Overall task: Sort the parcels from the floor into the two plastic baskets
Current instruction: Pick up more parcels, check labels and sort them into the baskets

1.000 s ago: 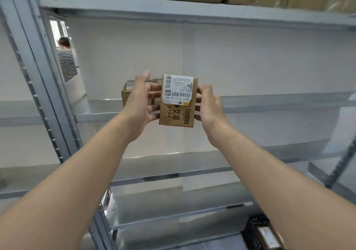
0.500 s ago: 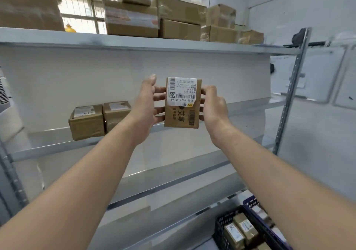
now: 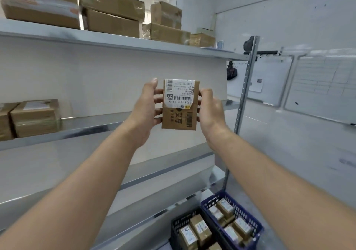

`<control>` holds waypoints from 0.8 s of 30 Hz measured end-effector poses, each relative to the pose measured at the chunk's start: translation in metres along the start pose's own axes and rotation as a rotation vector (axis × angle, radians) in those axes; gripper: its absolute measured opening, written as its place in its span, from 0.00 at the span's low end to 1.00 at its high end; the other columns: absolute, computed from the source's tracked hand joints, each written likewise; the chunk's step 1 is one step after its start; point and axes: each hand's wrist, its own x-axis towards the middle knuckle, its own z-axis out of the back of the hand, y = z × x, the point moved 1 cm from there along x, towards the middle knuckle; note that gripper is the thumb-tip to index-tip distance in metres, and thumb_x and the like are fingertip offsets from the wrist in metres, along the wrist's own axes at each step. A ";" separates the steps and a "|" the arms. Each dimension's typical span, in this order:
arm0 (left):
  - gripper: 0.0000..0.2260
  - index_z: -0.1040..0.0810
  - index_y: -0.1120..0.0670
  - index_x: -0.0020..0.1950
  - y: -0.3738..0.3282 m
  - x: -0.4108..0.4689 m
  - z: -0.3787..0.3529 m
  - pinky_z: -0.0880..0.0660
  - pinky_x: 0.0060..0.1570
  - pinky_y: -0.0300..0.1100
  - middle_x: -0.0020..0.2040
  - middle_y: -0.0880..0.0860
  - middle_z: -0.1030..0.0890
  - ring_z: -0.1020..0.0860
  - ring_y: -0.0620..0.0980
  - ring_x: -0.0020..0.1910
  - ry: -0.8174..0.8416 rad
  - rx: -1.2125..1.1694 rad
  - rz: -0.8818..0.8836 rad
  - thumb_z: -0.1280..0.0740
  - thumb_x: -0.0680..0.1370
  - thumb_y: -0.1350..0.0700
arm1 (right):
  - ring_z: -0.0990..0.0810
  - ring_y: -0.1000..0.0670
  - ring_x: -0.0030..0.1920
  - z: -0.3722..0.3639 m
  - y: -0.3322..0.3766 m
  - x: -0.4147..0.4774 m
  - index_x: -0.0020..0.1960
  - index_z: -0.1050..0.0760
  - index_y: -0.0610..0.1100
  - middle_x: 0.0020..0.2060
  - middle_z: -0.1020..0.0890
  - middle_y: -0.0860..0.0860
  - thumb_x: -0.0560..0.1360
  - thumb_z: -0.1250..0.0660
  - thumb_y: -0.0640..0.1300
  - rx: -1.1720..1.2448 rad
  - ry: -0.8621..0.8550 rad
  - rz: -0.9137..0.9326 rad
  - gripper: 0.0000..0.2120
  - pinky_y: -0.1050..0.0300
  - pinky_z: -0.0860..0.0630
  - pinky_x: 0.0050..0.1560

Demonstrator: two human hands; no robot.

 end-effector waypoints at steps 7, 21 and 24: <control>0.19 0.23 0.47 0.56 0.020 0.014 -0.077 0.25 0.66 0.59 0.54 0.52 0.18 0.19 0.55 0.57 0.020 0.010 0.032 0.48 0.84 0.38 | 0.15 0.50 0.55 0.061 -0.029 0.033 0.55 0.15 0.51 0.50 0.11 0.54 0.84 0.52 0.61 0.020 -0.006 -0.005 0.28 0.50 0.19 0.53; 0.18 0.23 0.45 0.50 0.087 0.141 -0.128 0.23 0.57 0.51 0.46 0.48 0.18 0.19 0.50 0.50 0.059 0.031 0.051 0.49 0.86 0.41 | 0.16 0.51 0.55 0.068 -0.116 0.147 0.59 0.16 0.47 0.52 0.12 0.53 0.81 0.52 0.65 0.022 -0.053 -0.055 0.32 0.54 0.22 0.50; 0.18 0.22 0.44 0.50 0.107 0.181 -0.132 0.23 0.58 0.51 0.46 0.48 0.17 0.18 0.50 0.50 0.069 0.012 0.065 0.49 0.86 0.41 | 0.16 0.52 0.55 0.059 -0.138 0.183 0.58 0.16 0.47 0.51 0.12 0.54 0.78 0.51 0.66 -0.003 -0.094 -0.073 0.32 0.52 0.21 0.52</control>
